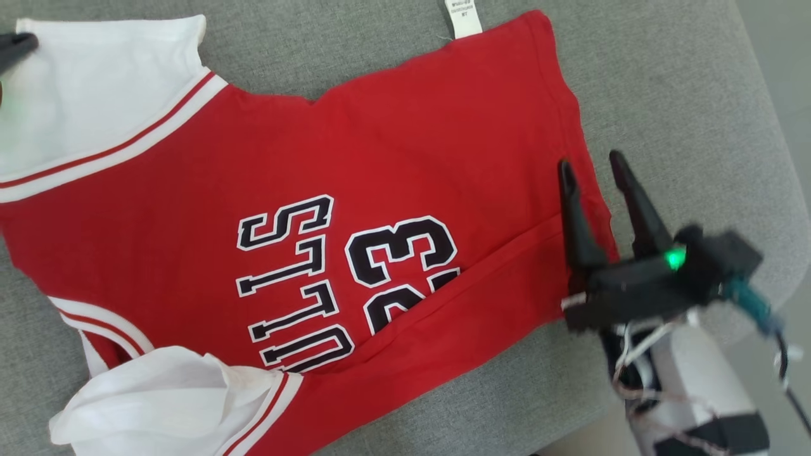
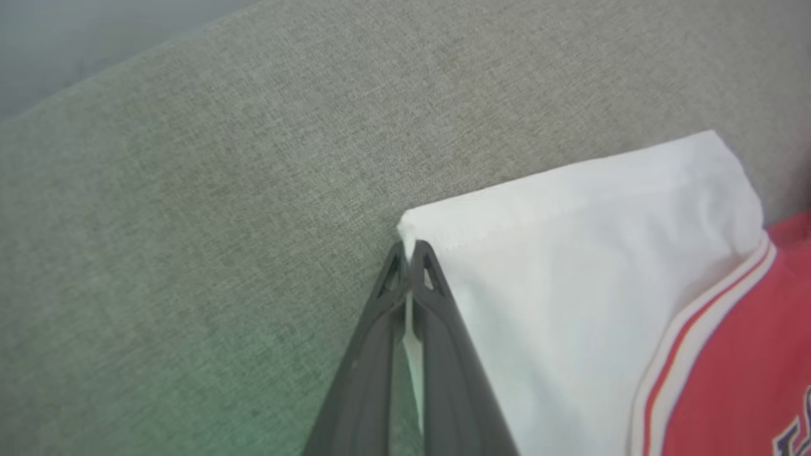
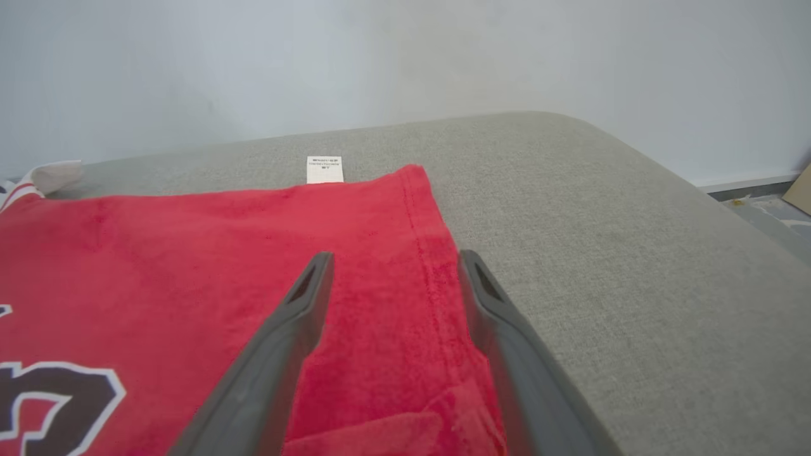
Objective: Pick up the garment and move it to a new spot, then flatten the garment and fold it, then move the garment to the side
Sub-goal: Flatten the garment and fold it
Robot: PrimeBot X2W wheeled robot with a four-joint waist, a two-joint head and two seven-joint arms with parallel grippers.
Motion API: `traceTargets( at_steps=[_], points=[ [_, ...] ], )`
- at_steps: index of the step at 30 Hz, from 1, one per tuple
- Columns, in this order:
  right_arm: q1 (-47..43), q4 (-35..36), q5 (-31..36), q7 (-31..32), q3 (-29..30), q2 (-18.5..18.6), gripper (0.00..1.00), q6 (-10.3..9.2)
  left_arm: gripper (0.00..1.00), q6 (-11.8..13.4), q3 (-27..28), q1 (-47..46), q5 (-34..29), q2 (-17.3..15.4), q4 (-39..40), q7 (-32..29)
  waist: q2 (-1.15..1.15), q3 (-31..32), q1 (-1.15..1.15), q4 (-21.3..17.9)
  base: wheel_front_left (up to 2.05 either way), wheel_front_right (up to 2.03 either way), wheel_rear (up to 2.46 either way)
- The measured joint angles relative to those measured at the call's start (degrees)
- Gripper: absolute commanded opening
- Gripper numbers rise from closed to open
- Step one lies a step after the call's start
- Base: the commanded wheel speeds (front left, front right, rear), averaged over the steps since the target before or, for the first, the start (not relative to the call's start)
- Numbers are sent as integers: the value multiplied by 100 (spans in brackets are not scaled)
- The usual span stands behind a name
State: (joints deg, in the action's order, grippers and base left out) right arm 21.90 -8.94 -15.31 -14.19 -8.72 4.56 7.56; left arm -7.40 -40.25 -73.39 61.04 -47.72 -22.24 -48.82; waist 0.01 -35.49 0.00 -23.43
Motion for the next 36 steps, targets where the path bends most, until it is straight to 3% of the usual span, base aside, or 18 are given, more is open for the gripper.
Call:
traceTargets(
  at_steps=[3,5,9,14,18,26,29,34,36],
  points=[
    [486,-221,-31,602,231,-30,100,-1,0,-1,21,3,34,-62,18,34,0,38,0,-38,0,0,0],
    [1213,-514,94,1408,332,-83,100,-1,0,-1,43,10,183,-44,75,41,0,73,0,-65,0,0,0],
    [2182,-1072,133,2444,400,-146,100,-1,0,-1,54,11,226,-80,203,41,0,67,0,-32,0,0,0],
    [3045,-1879,390,3323,611,-159,100,-1,0,-1,10,10,244,-81,342,41,-1,29,0,92,0,0,0],
    [3416,-2391,511,3652,731,-165,100,-1,0,-1,-44,2,253,-88,445,65,0,-6,0,211,0,0,0],
    [3910,-3144,612,3695,951,-166,100,-1,0,-1,-162,-71,286,-92,475,136,-1,-53,0,359,0,0,0],
    [4078,-3440,619,3739,924,-165,85,-1,0,-1,-236,-86,289,-82,444,160,0,-41,0,380,0,0,0],
    [4319,-3712,802,3985,818,-165,76,-1,0,-1,-331,-113,302,-89,420,168,0,-4,0,373,0,0,0],
    [4414,-3812,805,4180,768,-163,65,-1,0,-2,-370,-120,303,-100,412,156,0,6,0,369,0,0,0]
  ],
)
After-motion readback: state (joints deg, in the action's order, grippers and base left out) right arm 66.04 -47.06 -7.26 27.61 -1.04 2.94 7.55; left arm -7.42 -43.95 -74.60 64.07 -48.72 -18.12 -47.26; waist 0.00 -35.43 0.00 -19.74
